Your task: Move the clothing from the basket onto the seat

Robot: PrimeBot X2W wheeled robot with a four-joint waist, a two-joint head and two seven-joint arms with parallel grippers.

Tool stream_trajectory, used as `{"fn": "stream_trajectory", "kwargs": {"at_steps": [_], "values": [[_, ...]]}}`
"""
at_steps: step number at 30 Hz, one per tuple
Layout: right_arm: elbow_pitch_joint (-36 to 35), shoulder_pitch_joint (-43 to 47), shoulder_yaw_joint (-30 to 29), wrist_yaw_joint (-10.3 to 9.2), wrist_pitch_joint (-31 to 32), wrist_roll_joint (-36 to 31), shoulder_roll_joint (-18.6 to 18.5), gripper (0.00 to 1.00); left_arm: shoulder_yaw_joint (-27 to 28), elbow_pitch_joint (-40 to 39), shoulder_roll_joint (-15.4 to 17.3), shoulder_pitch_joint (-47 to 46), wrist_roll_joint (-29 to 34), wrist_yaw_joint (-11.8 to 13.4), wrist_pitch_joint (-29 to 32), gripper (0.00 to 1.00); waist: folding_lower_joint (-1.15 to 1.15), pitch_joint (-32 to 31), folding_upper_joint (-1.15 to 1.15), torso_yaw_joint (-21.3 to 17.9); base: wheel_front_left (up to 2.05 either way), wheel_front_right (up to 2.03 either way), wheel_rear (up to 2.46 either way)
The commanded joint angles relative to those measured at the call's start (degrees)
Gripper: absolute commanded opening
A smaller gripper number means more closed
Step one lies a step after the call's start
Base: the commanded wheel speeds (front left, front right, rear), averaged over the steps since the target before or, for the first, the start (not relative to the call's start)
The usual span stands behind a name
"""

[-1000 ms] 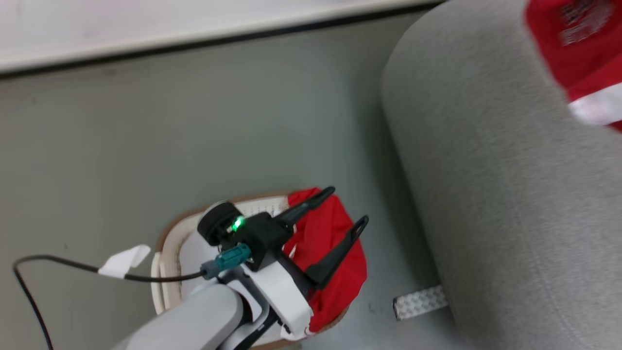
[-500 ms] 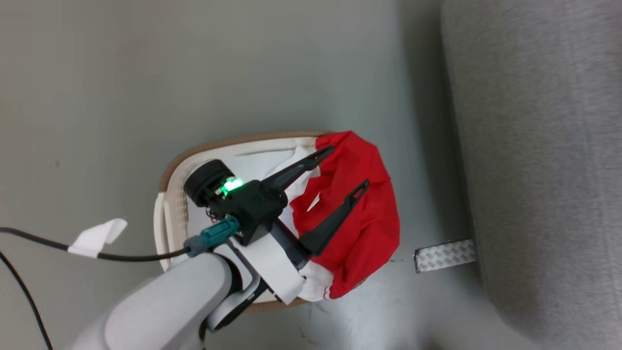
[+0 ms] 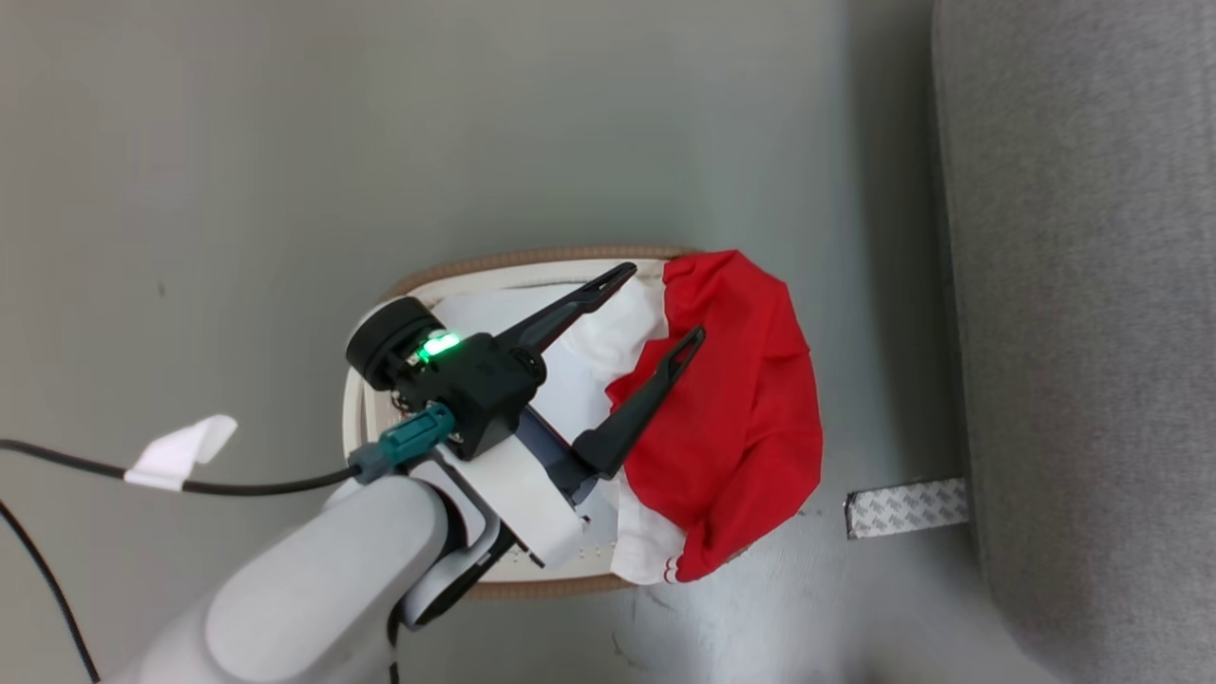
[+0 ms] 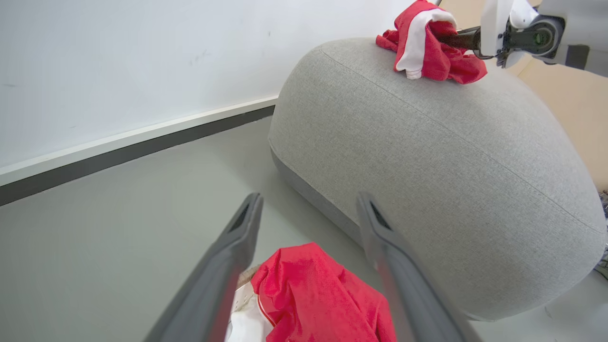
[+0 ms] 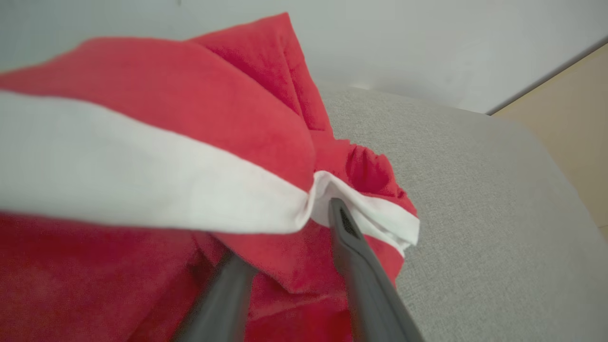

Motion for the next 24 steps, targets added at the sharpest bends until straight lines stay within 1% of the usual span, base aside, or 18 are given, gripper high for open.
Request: {"fn": "stream_trajectory", "kwargs": {"at_steps": [1, 5, 7, 11, 13, 16, 21, 24], "values": [[0.2, 0.3, 1.1, -0.12, 0.1, 0.5, -0.3, 1.00, 0.0, 0.4, -0.1, 0.6, -0.9, -0.1, -0.7, 1.00, 0.00, -1.9, 0.00, -0.5, 0.00, 0.00, 0.00], [1.1, 1.8, 4.2, -0.12, 1.7, 3.0, -1.0, 1.00, -0.1, 2.0, -0.8, 1.9, -1.6, 0.4, -1.5, 1.00, 0.00, -6.1, 0.00, -1.0, 0.00, 0.00, 0.00], [1.0, 2.8, 6.9, -0.12, 2.7, 4.7, -1.6, 1.00, 0.0, 2.8, -1.0, 2.9, -1.8, 0.6, -2.1, 1.00, 0.00, -9.0, 0.00, -1.2, 0.00, 0.00, 0.00], [-1.4, 6.1, 13.0, -0.12, 4.1, 9.8, -3.5, 1.00, 0.6, 4.2, -0.8, 5.5, -3.2, 1.7, -3.2, 1.00, 0.00, -14.6, 0.00, -1.7, 0.00, 0.00, 0.00], [-3.4, 8.0, 15.6, -0.13, 4.8, 12.2, -5.2, 1.00, 1.0, 4.7, -0.7, 6.7, -4.0, 2.2, -3.7, 1.00, 0.00, -17.3, 0.00, -1.7, 0.00, 0.00, 0.00], [-7.5, 10.5, 18.4, -0.12, 4.1, 15.5, -7.0, 1.00, 2.1, 5.4, -0.5, 8.7, -5.2, 3.1, -4.4, 1.00, 0.00, -21.3, 0.00, -1.3, 0.00, 0.00, 0.00], [-14.2, 14.2, 20.6, -0.12, 2.1, 20.9, -8.2, 1.00, 5.4, 5.9, 0.3, 11.7, -7.0, 5.4, -5.3, 1.00, 0.00, -27.8, 0.00, -0.5, 0.00, 0.00, 0.00], [-16.6, 15.7, 20.9, -0.12, 1.1, 22.0, -8.0, 1.00, 7.2, 5.8, 0.6, 13.1, -8.0, 6.4, -5.6, 1.00, 0.00, -30.2, 0.00, 0.1, 0.00, 0.00, 0.00]]}}
